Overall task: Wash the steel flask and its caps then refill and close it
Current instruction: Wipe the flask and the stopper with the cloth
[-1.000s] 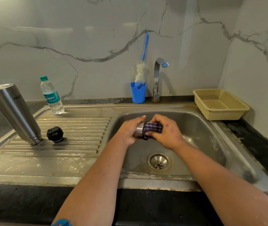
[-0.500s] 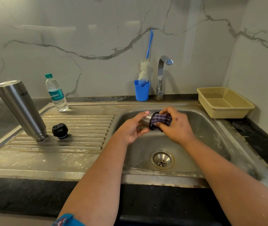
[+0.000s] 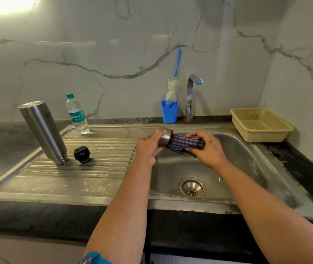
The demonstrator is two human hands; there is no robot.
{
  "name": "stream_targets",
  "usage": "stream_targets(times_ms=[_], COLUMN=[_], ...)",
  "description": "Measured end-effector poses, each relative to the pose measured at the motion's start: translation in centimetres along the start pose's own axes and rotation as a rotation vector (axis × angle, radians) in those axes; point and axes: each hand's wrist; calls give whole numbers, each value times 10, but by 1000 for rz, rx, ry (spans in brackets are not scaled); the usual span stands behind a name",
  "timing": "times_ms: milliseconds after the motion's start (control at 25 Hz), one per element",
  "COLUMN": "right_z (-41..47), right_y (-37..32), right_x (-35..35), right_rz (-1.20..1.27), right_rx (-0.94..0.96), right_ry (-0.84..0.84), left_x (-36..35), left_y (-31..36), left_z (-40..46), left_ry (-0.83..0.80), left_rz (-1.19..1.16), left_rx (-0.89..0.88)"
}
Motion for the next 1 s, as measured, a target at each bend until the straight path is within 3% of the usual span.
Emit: stream_targets(times_ms=[40, 80, 200, 240, 440, 640, 840, 920, 1000], right_z=[1, 3, 8, 10, 19, 20, 21, 21, 20], right_y=[-2, -6, -27, -32, -73, -108, -105, -101, -96], right_x=[-2, -3, -19, -29, -86, -135, -131, -120, -107], right_rz=[-105, -84, 383, 430, 572, 767, 833, 854, 816], right_rx=[108, 94, -305, -358, -387, -500, -554, -571, -543], right_ry=[17, 22, 10, -14, -148, -77, -43, -32, 8], left_x=[13, 28, 81, 100, 166, 181, 178, 165, 142], left_y=[7, 13, 32, 37, 46, 41, 44, 44, 41], left_z=[1, 0, -10, -14, -3, 14, 18, 8, -6], left_ry=[56, 105, 240, 282, 399, 388, 408, 450, 471], left_rz=[49, 167, 578, 668, 976, 1091, 1264, 1233, 957], left_rx=[-24, -66, -263, -312, -365, -374, -290, -478, -619])
Point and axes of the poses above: each hand's wrist, its own z-axis towards the middle knuckle, its own x-axis out of the back of the hand, y = z × x, and after that the axes turned 10 degrees about x, right-handed
